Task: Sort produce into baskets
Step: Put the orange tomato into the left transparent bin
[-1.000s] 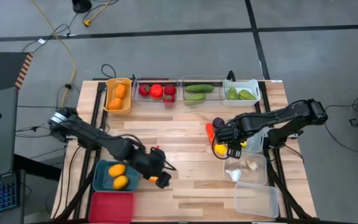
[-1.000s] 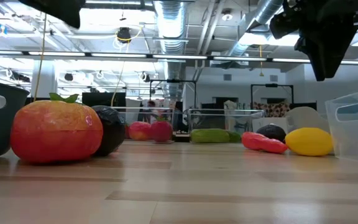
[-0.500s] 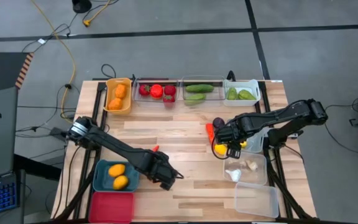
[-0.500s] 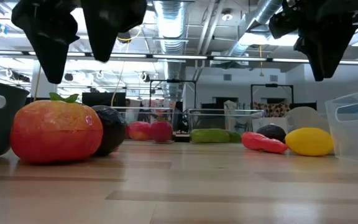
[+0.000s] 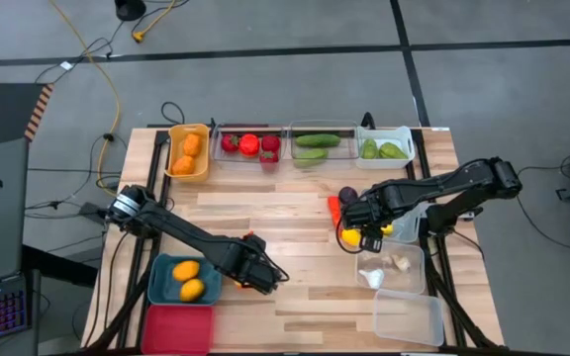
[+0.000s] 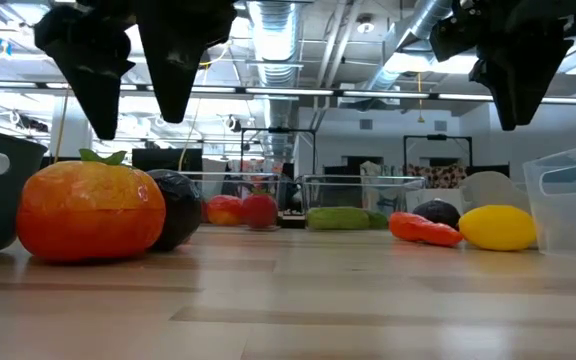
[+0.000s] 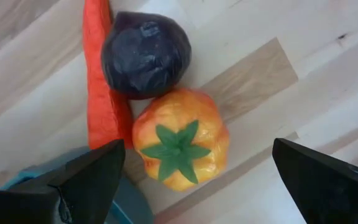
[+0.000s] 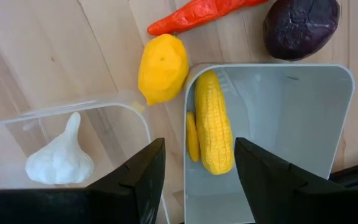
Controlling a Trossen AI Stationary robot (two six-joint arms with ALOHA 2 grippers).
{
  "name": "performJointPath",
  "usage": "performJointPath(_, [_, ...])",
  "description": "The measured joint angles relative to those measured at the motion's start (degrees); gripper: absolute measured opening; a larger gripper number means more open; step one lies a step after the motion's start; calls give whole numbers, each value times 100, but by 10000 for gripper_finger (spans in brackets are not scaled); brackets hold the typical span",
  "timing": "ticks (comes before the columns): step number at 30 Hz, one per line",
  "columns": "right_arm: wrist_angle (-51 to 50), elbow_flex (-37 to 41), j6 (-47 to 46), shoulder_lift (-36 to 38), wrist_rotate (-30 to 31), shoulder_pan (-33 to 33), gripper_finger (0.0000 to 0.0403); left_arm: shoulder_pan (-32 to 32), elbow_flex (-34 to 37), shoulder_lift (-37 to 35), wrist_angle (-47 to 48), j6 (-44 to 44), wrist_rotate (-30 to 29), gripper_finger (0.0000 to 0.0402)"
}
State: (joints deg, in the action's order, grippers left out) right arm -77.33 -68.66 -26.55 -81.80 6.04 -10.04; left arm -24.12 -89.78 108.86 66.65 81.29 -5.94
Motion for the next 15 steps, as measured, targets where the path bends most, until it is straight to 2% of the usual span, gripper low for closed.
performJointPath(9, [-1, 0, 0, 0, 0, 0, 220, -54, 10, 0, 9, -677, -80, 396])
performJointPath(15, [-1, 0, 0, 0, 0, 0, 220, -104, 394, 7, -154, -652, 37, 396])
